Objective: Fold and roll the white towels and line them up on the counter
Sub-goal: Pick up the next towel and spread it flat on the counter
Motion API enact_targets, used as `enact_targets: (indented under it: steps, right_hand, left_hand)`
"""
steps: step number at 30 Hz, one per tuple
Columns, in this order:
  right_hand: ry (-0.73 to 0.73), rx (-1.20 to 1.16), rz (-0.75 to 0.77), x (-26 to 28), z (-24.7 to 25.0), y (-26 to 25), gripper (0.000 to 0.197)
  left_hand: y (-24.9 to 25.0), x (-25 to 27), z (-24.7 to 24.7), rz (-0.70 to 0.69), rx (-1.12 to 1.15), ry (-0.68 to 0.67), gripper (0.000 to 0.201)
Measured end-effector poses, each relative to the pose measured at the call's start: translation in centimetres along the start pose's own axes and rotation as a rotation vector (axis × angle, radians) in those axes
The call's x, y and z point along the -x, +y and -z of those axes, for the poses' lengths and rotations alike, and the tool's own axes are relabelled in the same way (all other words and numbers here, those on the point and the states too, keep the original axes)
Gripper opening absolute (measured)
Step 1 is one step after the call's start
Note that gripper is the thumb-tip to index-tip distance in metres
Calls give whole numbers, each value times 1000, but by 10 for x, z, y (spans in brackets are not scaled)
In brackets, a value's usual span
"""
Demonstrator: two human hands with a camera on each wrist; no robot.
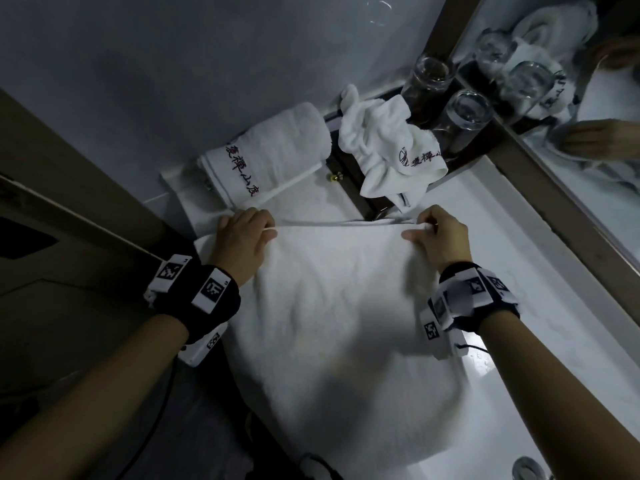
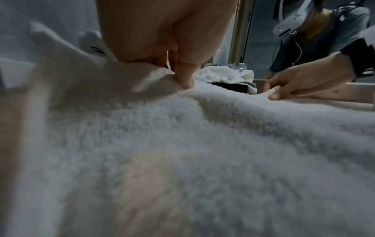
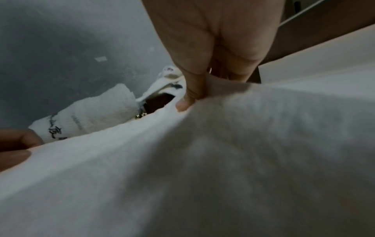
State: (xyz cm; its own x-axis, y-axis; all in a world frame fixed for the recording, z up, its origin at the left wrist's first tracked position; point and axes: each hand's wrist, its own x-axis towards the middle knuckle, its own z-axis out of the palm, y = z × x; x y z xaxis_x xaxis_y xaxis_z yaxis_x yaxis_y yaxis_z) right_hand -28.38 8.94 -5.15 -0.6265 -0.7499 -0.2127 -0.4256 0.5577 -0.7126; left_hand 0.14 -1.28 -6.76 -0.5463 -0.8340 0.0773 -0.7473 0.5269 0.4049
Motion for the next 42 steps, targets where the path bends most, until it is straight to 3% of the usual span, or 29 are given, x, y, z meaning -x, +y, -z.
enact_targets:
  steps: [4, 10, 14, 20, 21, 24, 28, 33, 37, 42]
  right_hand:
    - [-44, 187, -39, -10, -13, 1, 26]
    - [1, 441, 158, -10, -21, 10, 29]
    - [-92, 359, 122, -11, -13, 13, 30]
    - [-316, 306, 55, -13, 14, 20, 34]
    - [-298, 272, 36, -13, 19, 22, 31]
    - [-239, 2, 4, -12, 27, 24, 48]
    - [-297, -199, -106, -8, 27, 20, 35]
    - [-142, -26, -144, -14, 27, 28, 34]
    - [-23, 190, -118, -20, 21, 27, 26]
    - [-39, 212, -141, -23, 22, 33, 37]
  left_hand:
    - [-12, 3, -2, 59, -99, -121, 18]
    - [-34, 19, 8, 212, -107, -167, 26]
    - [-42, 26, 15, 314, -62, -212, 28]
    - [-48, 21, 24, 328, 151, -298, 24]
    - [-50, 20, 26, 312, 199, -291, 22]
    - [-54, 14, 34, 245, 349, -224, 15]
    - [-56, 7, 32, 226, 416, -182, 12]
    - [-59, -4, 34, 274, 523, -220, 13]
    - [-51, -15, 28, 336, 691, -127, 6]
    - [-49, -3, 15, 373, 780, -199, 17]
